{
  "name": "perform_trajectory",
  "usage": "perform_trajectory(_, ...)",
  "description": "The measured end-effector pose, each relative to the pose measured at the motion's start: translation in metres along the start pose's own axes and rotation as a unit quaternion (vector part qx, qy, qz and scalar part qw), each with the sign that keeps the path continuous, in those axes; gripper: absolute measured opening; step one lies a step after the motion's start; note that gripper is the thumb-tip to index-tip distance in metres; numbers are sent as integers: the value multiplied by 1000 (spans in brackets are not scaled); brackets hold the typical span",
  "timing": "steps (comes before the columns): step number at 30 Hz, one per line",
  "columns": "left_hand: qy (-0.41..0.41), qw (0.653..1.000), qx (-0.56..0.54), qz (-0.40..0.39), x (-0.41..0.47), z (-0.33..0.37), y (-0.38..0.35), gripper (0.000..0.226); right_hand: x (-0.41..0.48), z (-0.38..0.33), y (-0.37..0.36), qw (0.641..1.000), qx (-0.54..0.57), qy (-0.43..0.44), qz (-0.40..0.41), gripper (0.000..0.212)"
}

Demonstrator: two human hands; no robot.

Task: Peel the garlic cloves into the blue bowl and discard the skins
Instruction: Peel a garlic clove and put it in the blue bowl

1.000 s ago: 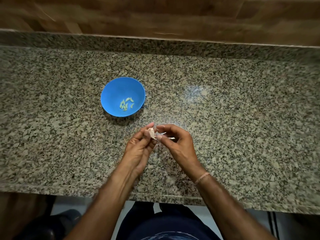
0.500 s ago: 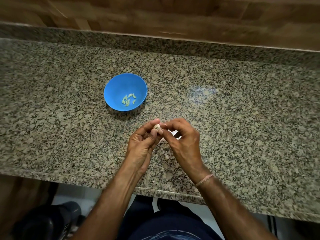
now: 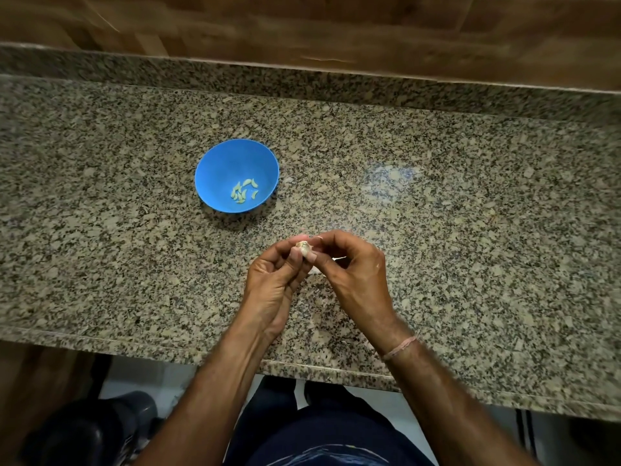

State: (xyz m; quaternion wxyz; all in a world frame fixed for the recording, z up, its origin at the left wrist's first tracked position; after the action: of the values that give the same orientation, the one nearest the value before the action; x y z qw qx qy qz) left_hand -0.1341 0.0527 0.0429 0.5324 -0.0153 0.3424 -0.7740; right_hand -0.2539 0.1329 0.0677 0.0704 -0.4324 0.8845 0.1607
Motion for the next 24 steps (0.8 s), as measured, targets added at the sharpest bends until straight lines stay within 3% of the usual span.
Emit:
perform_trajectory(14, -12, 999, 32, 13, 3, 3, 3, 29, 3, 0, 0, 995, -71, 70, 20, 19)
perform_trajectory(24, -100, 972, 214, 13, -4, 11, 3, 24, 8, -3, -2, 986, -144, 86, 4, 17)
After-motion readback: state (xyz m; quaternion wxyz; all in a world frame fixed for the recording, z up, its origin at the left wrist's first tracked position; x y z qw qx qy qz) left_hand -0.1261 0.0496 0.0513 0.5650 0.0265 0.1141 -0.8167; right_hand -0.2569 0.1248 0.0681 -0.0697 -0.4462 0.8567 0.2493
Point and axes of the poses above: each hand's wrist, its own x-axis towards the middle knuckle, its own y-axis out of the back of the hand, z = x × y, the point moved 3 cm from there along x, towards the middle knuckle, and after that the axes turned 13 degrees about -y, right-handed, at the moved point
